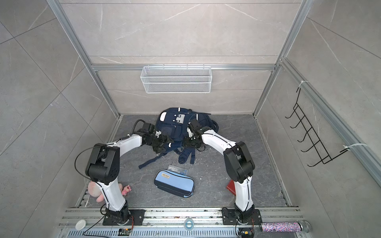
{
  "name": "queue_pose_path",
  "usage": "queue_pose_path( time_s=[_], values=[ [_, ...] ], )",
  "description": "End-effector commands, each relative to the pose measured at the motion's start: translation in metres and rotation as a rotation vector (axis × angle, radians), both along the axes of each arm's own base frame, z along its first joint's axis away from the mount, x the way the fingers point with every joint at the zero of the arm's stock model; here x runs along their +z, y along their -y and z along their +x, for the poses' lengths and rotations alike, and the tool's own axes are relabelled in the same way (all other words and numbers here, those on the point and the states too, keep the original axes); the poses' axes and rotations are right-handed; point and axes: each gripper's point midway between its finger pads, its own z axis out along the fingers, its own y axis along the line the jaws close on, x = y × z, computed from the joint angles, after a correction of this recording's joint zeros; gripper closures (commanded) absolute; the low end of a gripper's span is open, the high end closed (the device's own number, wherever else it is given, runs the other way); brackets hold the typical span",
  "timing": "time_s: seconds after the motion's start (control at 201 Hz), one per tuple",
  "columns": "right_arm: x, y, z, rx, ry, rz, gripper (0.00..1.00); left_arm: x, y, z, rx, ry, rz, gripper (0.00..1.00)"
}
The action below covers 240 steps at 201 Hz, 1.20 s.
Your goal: Pack the student bag
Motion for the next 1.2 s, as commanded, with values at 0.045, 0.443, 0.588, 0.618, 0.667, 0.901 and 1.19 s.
queue_pose_path(
  time_s=[0.045,0.443,0.588,0.618,0.667,0.901,1.19],
  values=[
    [-0.008,-0.011,0.013,0.089,0.053,-0.057,0.43,0.003,0.014,0.018,0.004,0.017,-0.093,0.21],
    [-0.019,-0.018,0.018,0.184,0.092,-0.181,0.53,-0.014,0.011,0.022,0.023,-0.018,-0.113,0.68],
    [-0.005,-0.023,-0.007,0.209,0.106,-0.161,0.52,-0.013,0.007,0.025,0.029,-0.009,-0.122,0.90],
    [-0.003,-0.024,-0.012,0.210,0.107,-0.158,0.52,-0.012,0.007,0.026,0.029,-0.006,-0.126,0.95],
    [-0.001,-0.023,-0.021,0.203,0.103,-0.145,0.52,-0.010,0.008,0.027,0.028,0.001,-0.134,0.99],
    [0.001,-0.019,-0.039,0.158,0.086,-0.065,0.52,0.017,0.014,0.033,0.007,0.049,-0.197,1.00],
    [-0.002,-0.016,0.005,0.031,0.088,-0.047,0.51,0.066,0.023,0.031,-0.046,0.119,-0.277,1.00]
  ],
)
